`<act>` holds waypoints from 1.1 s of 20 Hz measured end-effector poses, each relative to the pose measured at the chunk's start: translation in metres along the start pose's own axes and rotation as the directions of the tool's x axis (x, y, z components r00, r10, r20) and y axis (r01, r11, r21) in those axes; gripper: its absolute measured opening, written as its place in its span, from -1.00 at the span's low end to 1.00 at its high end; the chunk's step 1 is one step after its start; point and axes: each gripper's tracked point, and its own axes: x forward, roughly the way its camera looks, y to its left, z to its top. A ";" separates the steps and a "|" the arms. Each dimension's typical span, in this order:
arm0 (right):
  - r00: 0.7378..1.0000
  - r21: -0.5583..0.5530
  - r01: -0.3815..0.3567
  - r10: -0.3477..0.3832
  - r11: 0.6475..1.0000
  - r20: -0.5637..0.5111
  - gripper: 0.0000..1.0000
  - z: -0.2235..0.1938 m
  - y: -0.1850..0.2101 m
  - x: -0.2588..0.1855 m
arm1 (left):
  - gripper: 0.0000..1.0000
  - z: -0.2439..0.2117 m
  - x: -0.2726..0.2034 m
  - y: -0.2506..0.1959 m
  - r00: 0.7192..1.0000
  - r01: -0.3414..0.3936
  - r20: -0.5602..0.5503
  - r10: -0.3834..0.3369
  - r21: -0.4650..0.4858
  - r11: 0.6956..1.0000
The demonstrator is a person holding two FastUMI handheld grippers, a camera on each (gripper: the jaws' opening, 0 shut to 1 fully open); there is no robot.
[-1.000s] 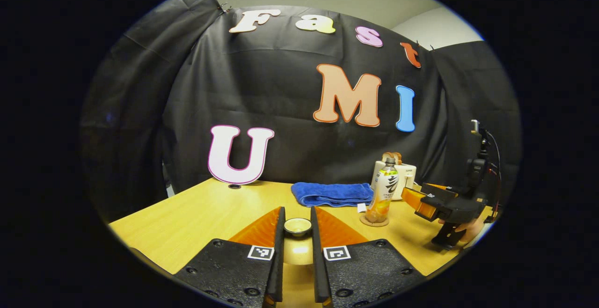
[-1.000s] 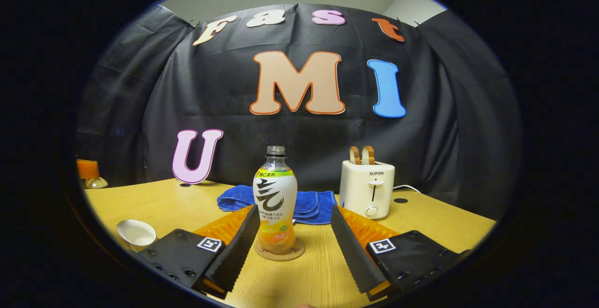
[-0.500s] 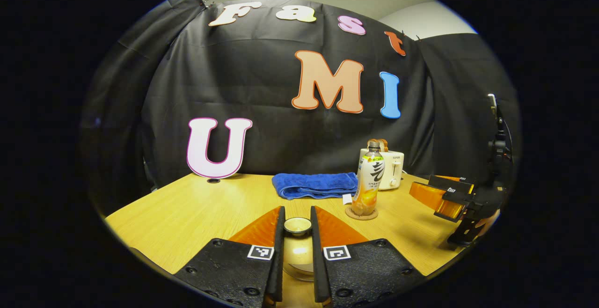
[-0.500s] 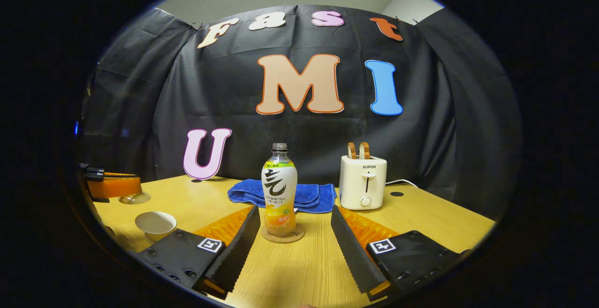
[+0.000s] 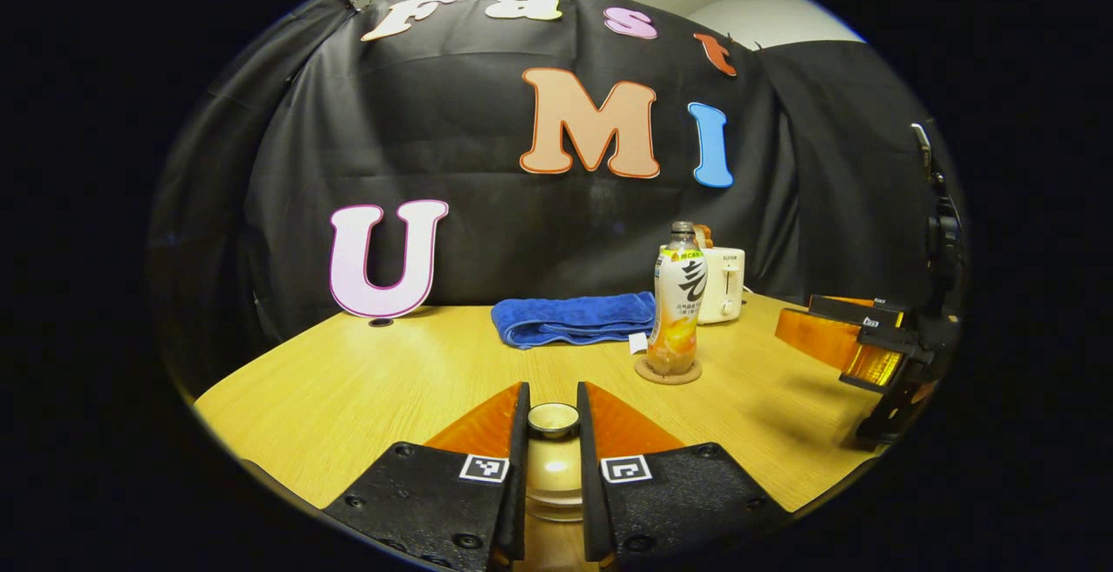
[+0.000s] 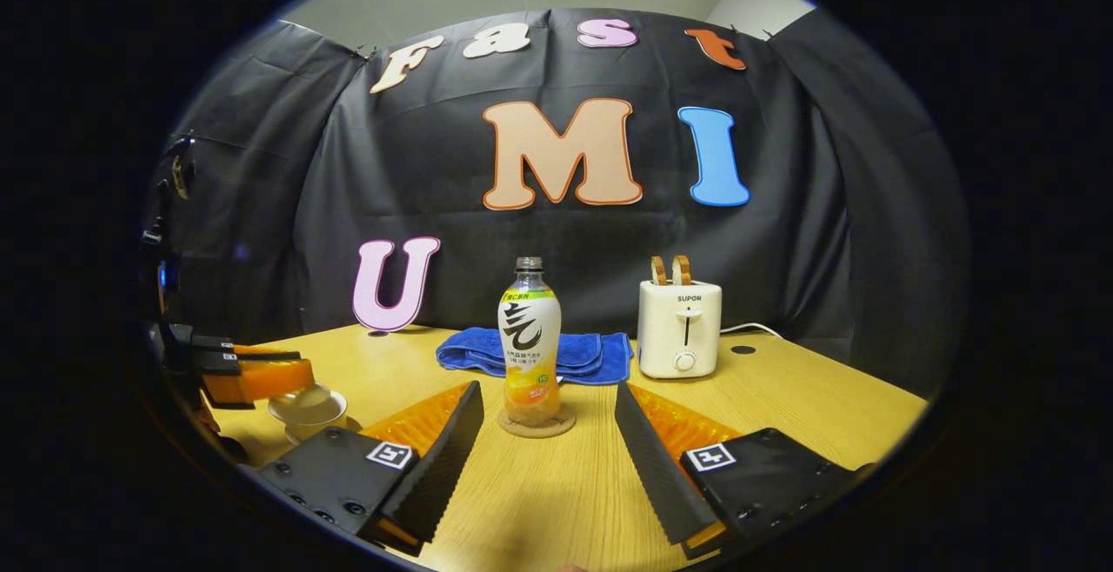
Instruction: Open the teacup lid with one hand, grasp the water bottle and pour water into the teacup with the other hand; after pouring, place the water bottle on the coaster and then close the teacup lid.
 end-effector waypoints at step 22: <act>0.999 0.016 -0.030 0.030 0.999 0.031 0.84 0.015 0.036 -0.036 | 0.70 0.027 -0.027 0.007 0.988 -0.093 0.127 0.093 -0.005 0.996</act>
